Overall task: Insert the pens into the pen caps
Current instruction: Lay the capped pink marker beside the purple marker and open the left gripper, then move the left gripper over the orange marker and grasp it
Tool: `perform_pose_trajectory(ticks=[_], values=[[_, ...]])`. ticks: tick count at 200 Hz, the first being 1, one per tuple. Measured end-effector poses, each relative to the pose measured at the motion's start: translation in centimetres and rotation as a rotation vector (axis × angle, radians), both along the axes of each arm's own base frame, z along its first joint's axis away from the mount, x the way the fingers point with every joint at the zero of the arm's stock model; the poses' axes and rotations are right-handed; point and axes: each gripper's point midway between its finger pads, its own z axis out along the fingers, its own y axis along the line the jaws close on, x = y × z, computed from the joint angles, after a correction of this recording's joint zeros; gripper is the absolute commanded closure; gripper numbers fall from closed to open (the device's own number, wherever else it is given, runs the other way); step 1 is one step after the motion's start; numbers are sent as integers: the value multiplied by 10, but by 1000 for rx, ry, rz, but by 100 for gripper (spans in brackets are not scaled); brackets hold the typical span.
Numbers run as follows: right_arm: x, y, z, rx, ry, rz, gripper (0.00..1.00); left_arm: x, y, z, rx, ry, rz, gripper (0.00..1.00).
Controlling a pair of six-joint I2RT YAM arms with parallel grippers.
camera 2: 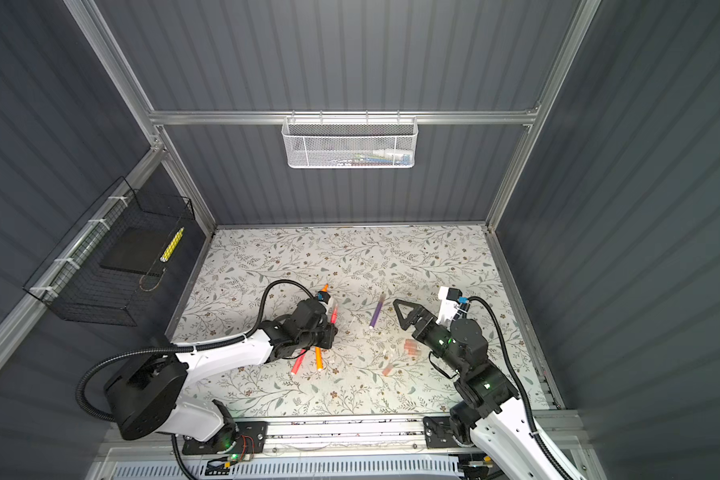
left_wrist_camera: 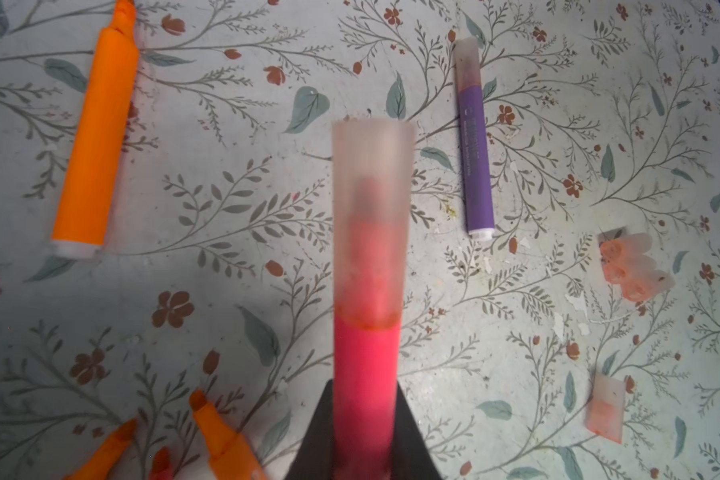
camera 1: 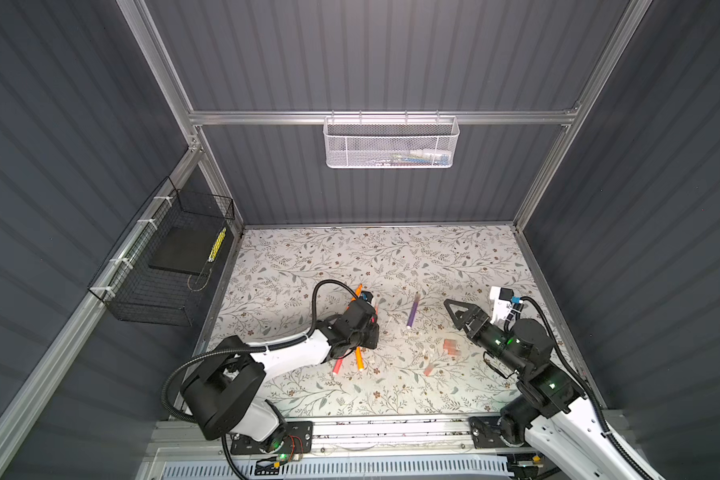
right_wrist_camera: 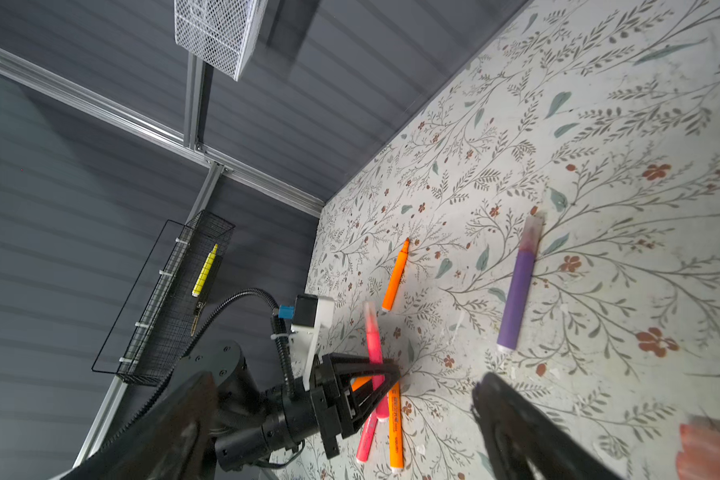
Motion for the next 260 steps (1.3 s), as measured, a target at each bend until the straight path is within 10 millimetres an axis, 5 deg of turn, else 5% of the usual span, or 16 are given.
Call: perform_pose_trajectory(ticks=[30,73,107,150,181,229,260], values=[[3,2,-2,-33,20,11,1,18,-23,-5,3,14,8,100],[6,13,7,-41,24,66,1,49,-59,-42,67,74,19,100],[3,14,8,-35,20,78,1,66,-79,-41,65,78,15,100],[-2,8,17,-26,-13,63,1,68,-88,-39,55,93,-1,57],[-1,8,15,-30,-9,61,1,67,-90,-35,54,106,-11,46],[-1,8,14,-37,-9,64,1,79,-83,-10,73,99,4,39],[-3,7,16,-48,-25,62,1,98,-44,42,122,33,90,39]])
